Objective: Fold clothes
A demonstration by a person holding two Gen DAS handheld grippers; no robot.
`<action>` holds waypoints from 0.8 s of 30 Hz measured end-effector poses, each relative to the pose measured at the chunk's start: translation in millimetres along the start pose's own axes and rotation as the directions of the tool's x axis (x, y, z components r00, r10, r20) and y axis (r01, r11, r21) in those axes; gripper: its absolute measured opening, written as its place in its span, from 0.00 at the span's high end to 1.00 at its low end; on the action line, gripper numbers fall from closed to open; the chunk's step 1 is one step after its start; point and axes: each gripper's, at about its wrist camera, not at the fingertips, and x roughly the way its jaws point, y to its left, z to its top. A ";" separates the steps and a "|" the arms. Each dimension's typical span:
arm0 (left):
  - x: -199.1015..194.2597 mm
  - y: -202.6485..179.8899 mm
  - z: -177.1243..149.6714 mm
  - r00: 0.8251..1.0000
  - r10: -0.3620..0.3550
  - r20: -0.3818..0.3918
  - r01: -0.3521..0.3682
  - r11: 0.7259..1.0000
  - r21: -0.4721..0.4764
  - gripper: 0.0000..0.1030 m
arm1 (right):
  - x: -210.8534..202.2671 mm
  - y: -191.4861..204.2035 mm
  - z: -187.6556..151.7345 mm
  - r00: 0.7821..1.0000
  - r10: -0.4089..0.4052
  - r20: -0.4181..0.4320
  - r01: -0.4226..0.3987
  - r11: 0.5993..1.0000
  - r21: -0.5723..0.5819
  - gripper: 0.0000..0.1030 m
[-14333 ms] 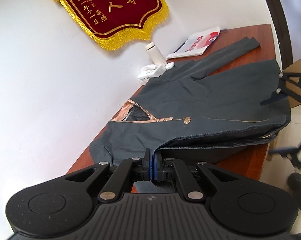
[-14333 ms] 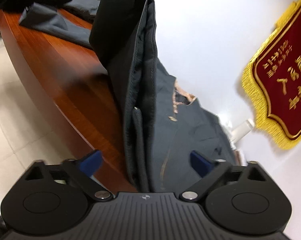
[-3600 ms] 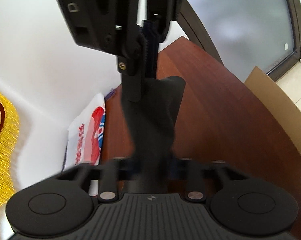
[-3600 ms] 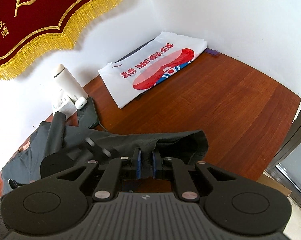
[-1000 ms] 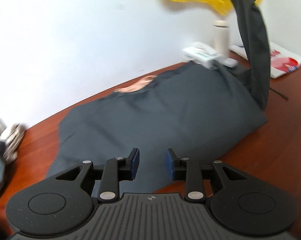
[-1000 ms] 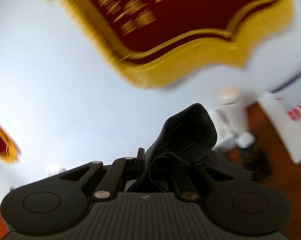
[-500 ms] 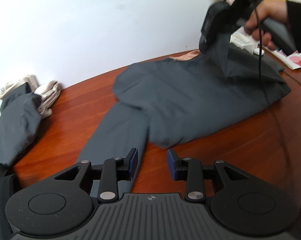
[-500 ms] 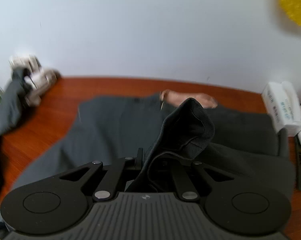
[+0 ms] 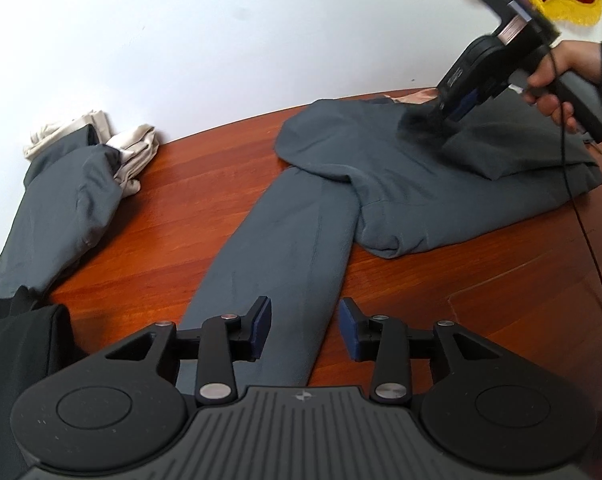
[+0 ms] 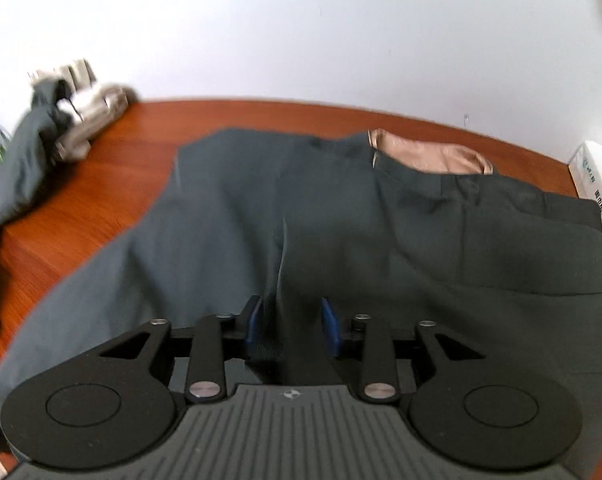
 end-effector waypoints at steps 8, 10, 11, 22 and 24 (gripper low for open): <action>-8.1 26.6 -32.6 0.994 0.077 -0.073 -0.085 0.989 -0.122 0.57 | 41.1 7.1 -6.2 0.996 0.012 -0.090 -0.014 1.000 -0.020 0.58; -10.7 32.7 -40.9 0.991 0.096 -0.093 -0.109 0.982 -0.152 0.57 | 46.1 15.3 -11.6 0.994 0.010 -0.110 -0.016 0.998 -0.062 0.58; -12.6 35.5 -45.7 0.988 0.111 -0.103 -0.127 0.978 -0.164 0.57 | 42.5 19.8 -12.9 0.995 0.009 -0.098 -0.017 0.997 -0.081 0.58; -42.1 74.8 -123.7 0.927 0.255 -0.274 -0.351 0.848 -0.398 0.39 | -9.2 75.0 -29.0 0.995 0.096 -0.032 -0.101 0.955 -0.280 0.39; -45.0 82.4 -131.6 0.932 0.237 -0.274 -0.343 0.823 -0.452 0.39 | -16.8 86.8 -34.2 0.992 0.122 -0.035 -0.127 0.941 -0.313 0.34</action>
